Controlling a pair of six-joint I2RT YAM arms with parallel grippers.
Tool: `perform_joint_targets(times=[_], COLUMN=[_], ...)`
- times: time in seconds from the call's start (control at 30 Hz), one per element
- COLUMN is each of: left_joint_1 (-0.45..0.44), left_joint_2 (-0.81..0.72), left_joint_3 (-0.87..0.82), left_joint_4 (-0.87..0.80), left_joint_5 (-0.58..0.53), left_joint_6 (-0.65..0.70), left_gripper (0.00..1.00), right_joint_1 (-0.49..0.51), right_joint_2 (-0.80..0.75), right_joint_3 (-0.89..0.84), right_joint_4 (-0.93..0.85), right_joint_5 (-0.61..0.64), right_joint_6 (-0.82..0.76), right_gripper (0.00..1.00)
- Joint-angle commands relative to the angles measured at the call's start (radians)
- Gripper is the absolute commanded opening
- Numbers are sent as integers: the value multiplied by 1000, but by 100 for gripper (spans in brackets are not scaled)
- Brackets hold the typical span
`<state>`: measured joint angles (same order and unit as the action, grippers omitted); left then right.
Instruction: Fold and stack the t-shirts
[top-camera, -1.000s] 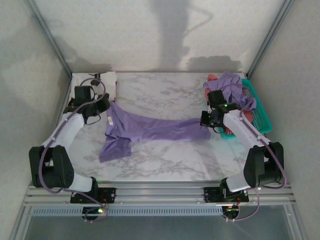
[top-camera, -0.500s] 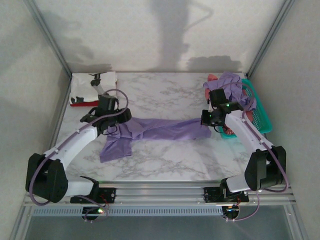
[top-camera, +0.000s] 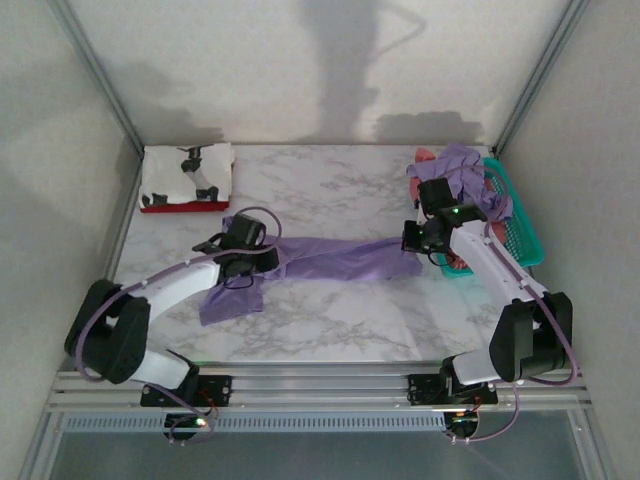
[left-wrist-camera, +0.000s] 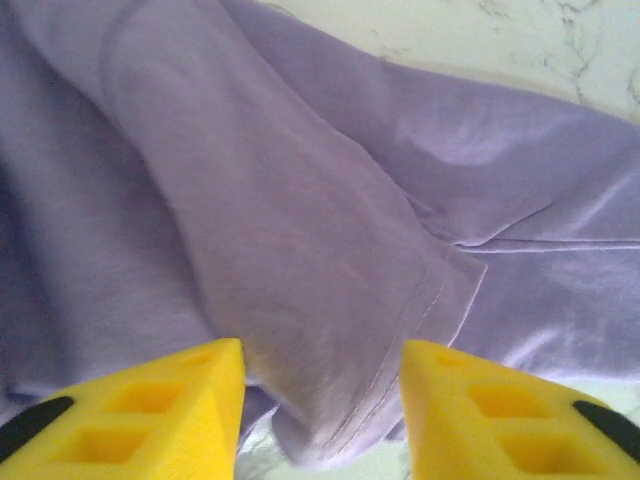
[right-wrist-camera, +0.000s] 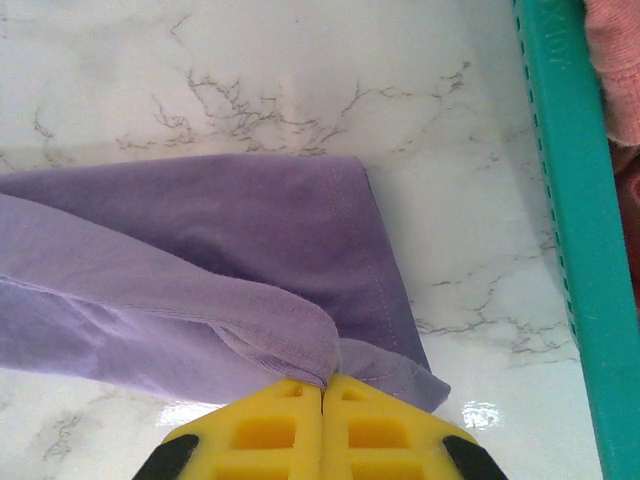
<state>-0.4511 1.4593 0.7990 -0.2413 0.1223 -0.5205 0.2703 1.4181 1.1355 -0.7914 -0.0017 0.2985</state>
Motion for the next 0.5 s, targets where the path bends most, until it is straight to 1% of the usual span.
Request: perform_joint_targets(times=[0.0, 0.03, 0.07, 0.13, 0.17, 0.2, 0.23, 0.27, 0.33, 0.4, 0.47], left_joint_1=[-13, -12, -12, -11, -3, 6, 17, 28, 32, 32, 21], left_joint_2=[32, 15, -22, -114, -164, -202, -237, -263, -288, -298, -300], left_joint_3=[-22, -23, -23, -23, -34, -50, -76, -106, -146, -156, -141], left_joint_4=[41, 22, -33, -161, -207, -230, -239, -237, -236, -227, -184], left_joint_5=[-17, -58, -122, -257, -279, -272, -246, -215, -214, -218, -188], left_joint_6=[-36, -37, -40, -65, -74, -83, -89, -93, -106, -107, -87], left_gripper=[14, 2, 0, 0, 0, 13, 36, 49, 52, 51, 49], right_joint_1=[0, 0, 0, 0, 0, 0, 0, 0, 0, 0, 0], right_joint_2=[-28, -33, -40, -54, -63, -69, -75, -79, -79, -77, -75], right_joint_3=[26, 26, 23, 17, 11, 7, 2, -2, -2, 1, 4], right_joint_4=[-34, -37, -43, -52, -54, -52, -48, -46, -48, -49, -53], right_joint_5=[-3, 0, 2, 3, 2, 1, -3, -6, -13, -14, -11], right_joint_6=[-5, -5, -7, -7, -5, -4, 0, 3, 5, 6, 2], right_gripper=[0, 0, 0, 0, 0, 0, 0, 0, 0, 0, 0])
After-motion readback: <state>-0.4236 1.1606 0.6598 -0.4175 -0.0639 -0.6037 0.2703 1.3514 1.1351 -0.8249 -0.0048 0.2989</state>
